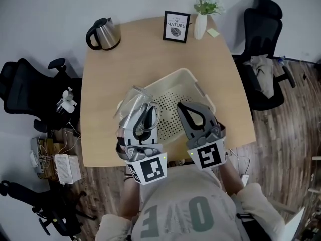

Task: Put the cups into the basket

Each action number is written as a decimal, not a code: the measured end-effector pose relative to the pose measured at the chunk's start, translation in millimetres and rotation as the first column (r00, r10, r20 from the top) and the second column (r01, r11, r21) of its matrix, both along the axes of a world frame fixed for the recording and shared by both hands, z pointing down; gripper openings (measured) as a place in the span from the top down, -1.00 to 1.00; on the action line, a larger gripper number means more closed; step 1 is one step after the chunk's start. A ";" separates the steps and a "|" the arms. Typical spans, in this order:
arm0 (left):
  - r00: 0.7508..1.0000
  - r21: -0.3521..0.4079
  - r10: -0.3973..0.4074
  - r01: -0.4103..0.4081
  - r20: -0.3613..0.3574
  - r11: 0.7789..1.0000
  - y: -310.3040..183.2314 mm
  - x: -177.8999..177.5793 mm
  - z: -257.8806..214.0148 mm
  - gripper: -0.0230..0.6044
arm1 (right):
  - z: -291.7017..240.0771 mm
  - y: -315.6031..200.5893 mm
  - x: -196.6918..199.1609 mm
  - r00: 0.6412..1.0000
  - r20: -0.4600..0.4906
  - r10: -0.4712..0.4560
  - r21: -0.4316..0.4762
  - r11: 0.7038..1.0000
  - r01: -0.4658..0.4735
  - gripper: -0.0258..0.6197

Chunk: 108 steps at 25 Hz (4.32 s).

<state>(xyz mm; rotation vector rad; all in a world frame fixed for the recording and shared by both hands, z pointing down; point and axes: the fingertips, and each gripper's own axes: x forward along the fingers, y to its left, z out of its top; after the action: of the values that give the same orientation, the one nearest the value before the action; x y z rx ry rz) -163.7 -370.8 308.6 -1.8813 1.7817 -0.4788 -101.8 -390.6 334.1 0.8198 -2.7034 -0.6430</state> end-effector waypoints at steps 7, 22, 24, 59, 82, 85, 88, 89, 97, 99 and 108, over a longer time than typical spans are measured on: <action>0.999 -0.120 0.031 -0.029 0.017 0.992 -21.4 -4.8 23.9 0.79 | -2.6 -6.4 -3.2 1.000 -0.007 0.020 0.012 1.000 -0.020 0.92; 0.963 -0.636 0.221 -0.074 0.155 0.768 -65.9 9.0 117.0 0.79 | 9.2 -23.6 14.5 0.996 -0.010 0.093 -0.025 0.995 -0.093 0.92; 0.948 -0.704 0.261 -0.058 0.184 0.708 -67.3 10.3 135.9 0.79 | 11.9 -23.9 16.5 0.995 -0.007 0.099 -0.035 0.994 -0.099 0.92; 0.193 -0.897 0.910 0.333 0.366 0.290 -32.1 18.0 328.7 0.77 | 28.6 -19.1 45.6 0.979 -0.018 0.203 -0.081 0.976 -0.204 0.92; 0.718 -0.761 0.579 -0.108 0.385 0.640 -50.8 42.1 124.9 0.90 | 9.1 -0.8 16.4 0.994 0.013 0.109 -0.047 0.993 -0.109 0.92; 0.930 -0.485 0.302 -0.169 0.209 0.858 -63.2 27.9 50.8 0.90 | 4.2 -2.9 12.4 0.995 0.027 0.101 -0.046 0.994 -0.099 0.92; 0.988 -0.147 0.116 -0.130 -0.099 0.981 -47.2 2.4 -7.6 0.90 | 0.9 -4.3 8.6 0.994 0.052 0.097 -0.062 0.994 -0.094 0.92; 0.982 -0.080 0.093 -0.107 -0.163 0.991 -37.9 -4.3 -16.8 0.90 | 0.9 -4.7 7.1 0.994 0.053 0.095 -0.067 0.994 -0.092 0.92; 0.957 -0.039 0.034 -0.047 -0.287 0.998 3.3 1.1 9.0 0.90 | 11.1 2.1 -1.9 0.997 0.031 0.073 -0.097 0.993 -0.070 0.92; 0.956 -0.046 0.032 -0.047 -0.293 0.998 4.6 0.9 10.9 0.90 | 13.9 4.1 -3.2 0.997 0.031 0.070 -0.103 0.992 -0.067 0.92; 0.947 -0.083 0.030 -0.060 -0.319 0.995 6.6 -12.7 23.9 0.90 | 15.8 5.9 -6.4 0.998 0.029 0.061 -0.112 0.992 -0.057 0.92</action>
<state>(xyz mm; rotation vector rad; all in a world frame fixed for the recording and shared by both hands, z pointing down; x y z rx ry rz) -176.4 -364.2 332.6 -2.1585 1.9401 -0.2536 -108.1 -384.7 349.9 0.8855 -2.7044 -0.4653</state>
